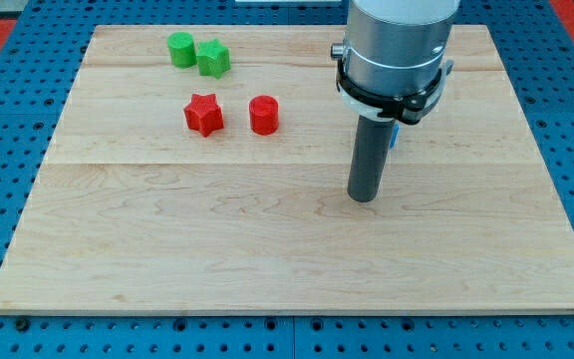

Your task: Push the arm above the green blocks

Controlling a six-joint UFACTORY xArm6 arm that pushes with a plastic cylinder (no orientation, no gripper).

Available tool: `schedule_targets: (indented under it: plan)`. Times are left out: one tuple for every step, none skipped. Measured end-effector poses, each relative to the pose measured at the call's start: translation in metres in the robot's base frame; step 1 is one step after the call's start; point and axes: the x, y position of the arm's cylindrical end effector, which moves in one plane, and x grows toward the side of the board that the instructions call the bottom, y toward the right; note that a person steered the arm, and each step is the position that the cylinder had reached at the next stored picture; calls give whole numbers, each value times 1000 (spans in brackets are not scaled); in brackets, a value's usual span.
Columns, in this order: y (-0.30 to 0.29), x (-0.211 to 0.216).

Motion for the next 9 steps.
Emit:
schedule_targets:
  plan:
    - [-31,2]
    - [-88,-2]
    - [-163,-32]
    - [-247,-69]
    - [-325,-121]
    - [-316,-209]
    - [-240,-290]
    - [-213,-294]
    - [-222,-264]
